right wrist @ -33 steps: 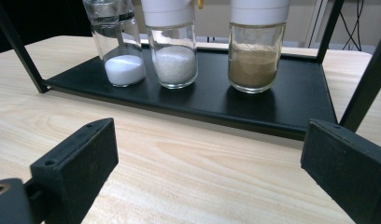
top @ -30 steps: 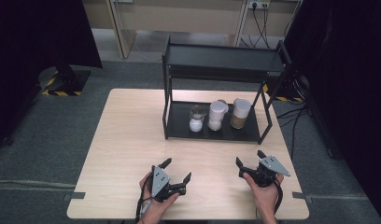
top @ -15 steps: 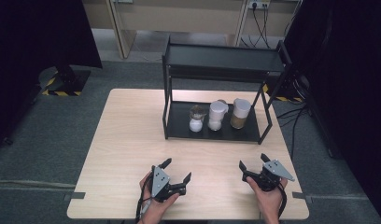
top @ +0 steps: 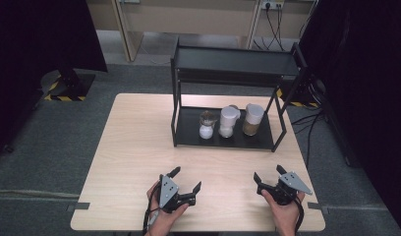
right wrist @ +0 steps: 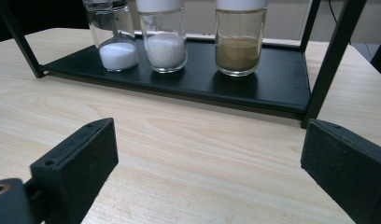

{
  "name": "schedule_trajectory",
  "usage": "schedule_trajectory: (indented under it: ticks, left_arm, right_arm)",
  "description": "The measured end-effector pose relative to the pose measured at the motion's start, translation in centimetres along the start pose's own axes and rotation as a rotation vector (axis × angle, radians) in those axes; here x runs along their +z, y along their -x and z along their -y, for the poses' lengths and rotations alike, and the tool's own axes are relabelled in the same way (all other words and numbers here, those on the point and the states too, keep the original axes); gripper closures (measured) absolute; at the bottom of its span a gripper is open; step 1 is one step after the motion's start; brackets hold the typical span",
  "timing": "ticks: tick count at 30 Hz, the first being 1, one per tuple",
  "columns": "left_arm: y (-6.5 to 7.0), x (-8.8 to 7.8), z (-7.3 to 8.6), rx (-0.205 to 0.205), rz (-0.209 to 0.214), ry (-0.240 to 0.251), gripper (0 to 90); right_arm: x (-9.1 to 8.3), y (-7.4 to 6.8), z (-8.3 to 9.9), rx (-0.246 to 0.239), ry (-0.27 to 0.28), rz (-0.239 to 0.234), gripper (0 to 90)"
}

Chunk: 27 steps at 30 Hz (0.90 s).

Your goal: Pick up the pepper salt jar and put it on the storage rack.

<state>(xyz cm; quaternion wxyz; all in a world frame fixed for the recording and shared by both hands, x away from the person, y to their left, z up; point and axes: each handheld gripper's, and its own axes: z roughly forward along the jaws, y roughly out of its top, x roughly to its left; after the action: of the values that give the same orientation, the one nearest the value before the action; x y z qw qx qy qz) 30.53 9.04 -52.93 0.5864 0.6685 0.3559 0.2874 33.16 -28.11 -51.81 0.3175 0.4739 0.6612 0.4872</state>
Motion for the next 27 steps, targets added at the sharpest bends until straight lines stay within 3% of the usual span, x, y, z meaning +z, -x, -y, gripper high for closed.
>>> schedule_trajectory:
  ticks: [27]
  left_arm:
    - [0.0, 0.0, 0.0, -0.002, -0.001, 0.001, 9.8]
  right_arm:
    - [-0.9, 1.9, 0.3, 0.002, 0.000, 0.043, 4.2]
